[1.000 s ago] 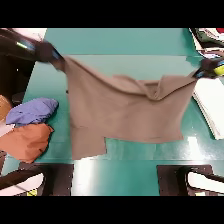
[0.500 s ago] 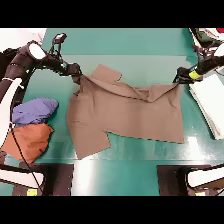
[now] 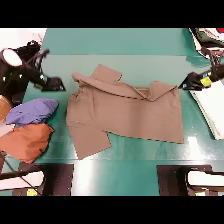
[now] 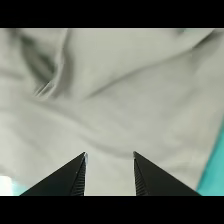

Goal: Fold the shirts.

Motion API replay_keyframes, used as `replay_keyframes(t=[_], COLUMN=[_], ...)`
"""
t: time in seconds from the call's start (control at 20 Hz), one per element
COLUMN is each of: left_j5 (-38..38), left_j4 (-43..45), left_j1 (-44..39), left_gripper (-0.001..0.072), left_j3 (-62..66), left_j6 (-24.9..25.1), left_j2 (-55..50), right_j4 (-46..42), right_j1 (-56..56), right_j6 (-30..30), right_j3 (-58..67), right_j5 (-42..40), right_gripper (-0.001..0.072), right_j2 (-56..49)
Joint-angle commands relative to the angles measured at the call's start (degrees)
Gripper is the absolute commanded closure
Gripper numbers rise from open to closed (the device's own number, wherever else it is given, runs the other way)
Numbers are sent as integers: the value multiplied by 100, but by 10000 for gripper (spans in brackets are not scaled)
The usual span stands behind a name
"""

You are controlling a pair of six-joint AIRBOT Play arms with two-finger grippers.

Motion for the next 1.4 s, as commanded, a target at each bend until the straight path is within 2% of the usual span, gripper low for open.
replay_keyframes(t=[0.0, 0.2, 0.35, 0.6, 0.65, 0.7, 0.75, 0.85, 0.95, 1.05, 1.1, 1.15, 1.35], left_j5=[111, 680, 979, 1209, 1228, 1224, 1217, 1108, 1021, 1019, 1019, 1032, 1012], left_j4=[-90, -483, -949, -1134, -1132, -1134, -1141, -1141, -1143, -1145, -1165, -1172, -1182], left_j1=[168, 166, 166, 109, 109, 109, 109, 109, 107, 109, 109, 109, 109], left_gripper=[178, 178, 179, 181, 323, 544, 683, 681, 681, 681, 681, 681, 681], left_j3=[-1554, -2728, -3053, -3281, -3281, -3276, -3252, -3115, -2988, -2881, -2852, -2850, -2850], left_j6=[13, 9, 22, 74, 76, 76, 79, 81, 127, 149, 162, 162, 162], left_j2=[737, 872, 872, 868, 870, 870, 870, 890, 1049, 1222, 1274, 1303, 1305], right_j4=[573, 577, 575, 546, 514, 511, 511, 229, -590, -1093, -1113, -1097, -826], right_j1=[-352, -581, -748, -964, -1016, -1069, -1167, -1458, -1720, -2039, -2210, -2337, -2413], right_j6=[-330, -428, -428, -428, -428, -428, -428, -424, -420, -420, -417, -420, -420], right_j3=[-1180, -1932, -2249, -2363, -2371, -2413, -2479, -2806, -3338, -3928, -4210, -4457, -5204], right_j5=[-162, -361, -420, -372, -358, -337, -284, -153, -129, -138, -160, -192, -686], right_gripper=[369, 369, 369, 370, 369, 370, 369, 378, 380, 349, 274, 253, 263], right_j2=[811, 1419, 1674, 1891, 1921, 1956, 1969, 2041, 2173, 2267, 2271, 2264, 2271])
